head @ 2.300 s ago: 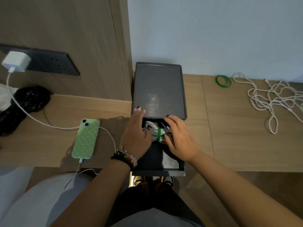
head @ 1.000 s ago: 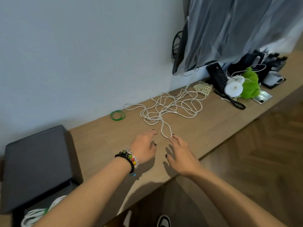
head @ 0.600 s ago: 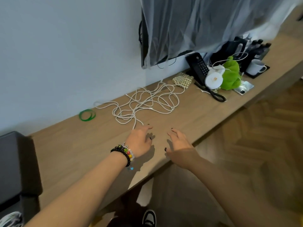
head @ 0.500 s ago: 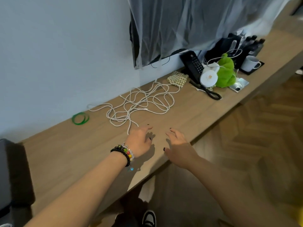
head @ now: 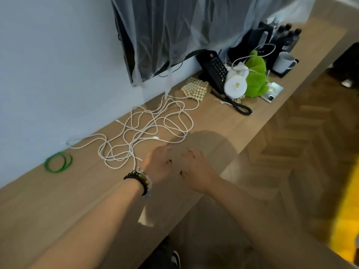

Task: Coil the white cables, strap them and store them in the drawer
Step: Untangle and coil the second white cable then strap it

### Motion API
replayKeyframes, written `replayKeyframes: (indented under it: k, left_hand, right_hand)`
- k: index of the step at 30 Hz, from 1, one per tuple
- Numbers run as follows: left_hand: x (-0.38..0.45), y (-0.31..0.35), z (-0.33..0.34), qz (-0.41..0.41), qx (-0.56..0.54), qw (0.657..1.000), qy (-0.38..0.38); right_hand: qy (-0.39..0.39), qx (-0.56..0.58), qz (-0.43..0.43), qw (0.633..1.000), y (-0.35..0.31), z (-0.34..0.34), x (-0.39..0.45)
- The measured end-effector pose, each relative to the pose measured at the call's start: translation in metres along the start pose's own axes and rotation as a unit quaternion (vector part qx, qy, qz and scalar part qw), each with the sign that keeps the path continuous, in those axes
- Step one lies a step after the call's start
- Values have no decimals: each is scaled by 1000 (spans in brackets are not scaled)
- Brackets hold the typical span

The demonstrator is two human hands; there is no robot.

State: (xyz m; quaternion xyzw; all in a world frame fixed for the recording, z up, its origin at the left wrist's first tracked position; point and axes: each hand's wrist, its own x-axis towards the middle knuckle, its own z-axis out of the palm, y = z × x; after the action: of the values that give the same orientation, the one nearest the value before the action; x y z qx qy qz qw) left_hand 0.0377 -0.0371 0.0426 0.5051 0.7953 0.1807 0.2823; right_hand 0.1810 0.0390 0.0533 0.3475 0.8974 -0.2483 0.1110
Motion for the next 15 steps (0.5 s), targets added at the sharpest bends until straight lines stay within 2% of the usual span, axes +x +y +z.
replayKeyframes:
  k: [7, 15]
  left_hand:
    - [47, -33, -15, -39, -3, 999, -1]
    - [58, -58, -9, -108, -63, 990, 63]
  right_hand:
    - [-6, -4, 20, 1000, -4, -5, 66]
    - [-45, -10, -35, 998, -6, 2, 115]
